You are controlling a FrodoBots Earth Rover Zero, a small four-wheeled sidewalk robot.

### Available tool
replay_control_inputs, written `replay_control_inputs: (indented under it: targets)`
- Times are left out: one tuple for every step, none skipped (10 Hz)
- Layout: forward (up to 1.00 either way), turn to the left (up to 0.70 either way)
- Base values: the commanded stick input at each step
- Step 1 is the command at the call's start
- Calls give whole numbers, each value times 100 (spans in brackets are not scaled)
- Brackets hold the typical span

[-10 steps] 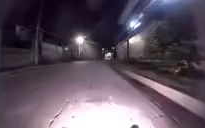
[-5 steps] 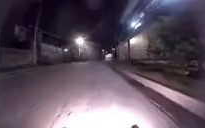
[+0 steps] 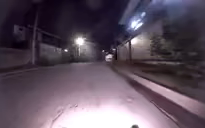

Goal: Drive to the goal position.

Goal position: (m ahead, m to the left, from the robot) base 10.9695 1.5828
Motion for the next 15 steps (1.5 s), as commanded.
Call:
replay_control_inputs:
  targets:
    - [70, 0]
    - [70, 0]
    - [70, 0]
    - [70, 0]
    - [70, 0]
    - [70, 0]
    - [70, 0]
    - [70, 0]
    - [70, 0]
    - [70, 0]
    - [70, 0]
    - [70, 0]
    - [70, 0]
    - [70, 0]
    - [70, 0]
